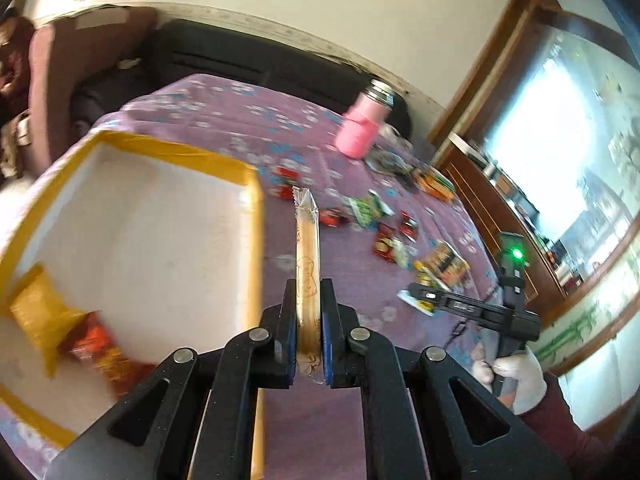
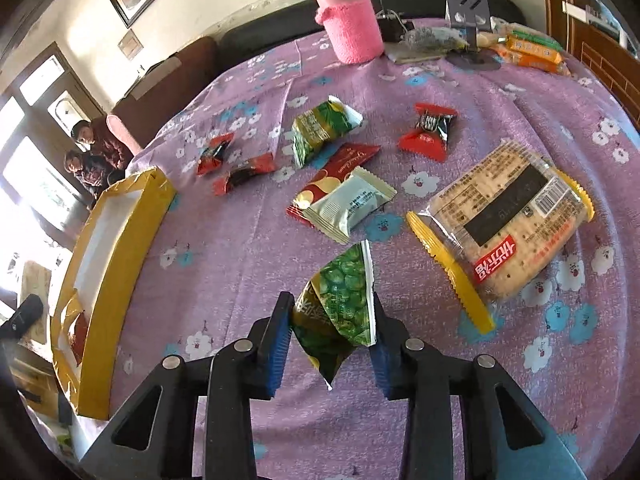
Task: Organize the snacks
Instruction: 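Drop the green pea bag and cracker stick into the tray with both grippers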
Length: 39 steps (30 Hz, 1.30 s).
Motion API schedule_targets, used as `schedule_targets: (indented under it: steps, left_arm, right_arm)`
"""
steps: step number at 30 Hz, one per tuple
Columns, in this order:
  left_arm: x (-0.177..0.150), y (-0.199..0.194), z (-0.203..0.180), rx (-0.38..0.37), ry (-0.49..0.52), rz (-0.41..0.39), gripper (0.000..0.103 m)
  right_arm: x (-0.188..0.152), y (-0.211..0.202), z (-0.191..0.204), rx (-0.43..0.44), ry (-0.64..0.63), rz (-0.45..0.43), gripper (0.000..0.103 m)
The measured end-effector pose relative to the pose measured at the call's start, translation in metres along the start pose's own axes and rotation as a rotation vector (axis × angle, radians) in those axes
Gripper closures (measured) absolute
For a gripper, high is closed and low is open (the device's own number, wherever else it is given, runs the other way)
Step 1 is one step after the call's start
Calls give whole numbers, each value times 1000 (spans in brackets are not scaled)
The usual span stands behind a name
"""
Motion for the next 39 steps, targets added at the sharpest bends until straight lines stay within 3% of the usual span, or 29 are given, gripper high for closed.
schedule_targets:
  steps: [5,11,16,21,27,33,37,39]
  left_arm:
    - [9,-19,51,87,-54,-32,96]
    - [4,-39,99,164,-100,-38,96]
    - [-11,-43,126,205,-136,-17,96]
    - [-7,-47,142,224,-145,-14,96]
    - [9,-31,163,240,-138,18,96]
    - [10,-12,176,253,-154,68,96]
    - [10,-15,178,248,-174,61,95]
    - [11,-20,177,244,-184,52,90]
  right_arm:
    - [3,-19,31,27,-55,-34,68]
    - [5,-43,131,149,-233,-63,69]
    - [-15,-35,232,281,-386,-10,69]
    - [-45,-8,293,327,-478,73,69]
    - [-82,24,317,307,-518,172,69]
    - [-99,33,317,293,-537,209,69]
    - [-105,40,321,290,-543,226,66]
    - [-105,41,322,295,-537,225,66]
Point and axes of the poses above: each gripper's, at about its wrist camera, not at the fingertips, and y roughly the way its jaws point, z to its left, x to its top, the point moved 8 cm from there along y, roughly the way its jaws point, and after that the axes turned 2 degrees about -z, right-handed, at the moved point
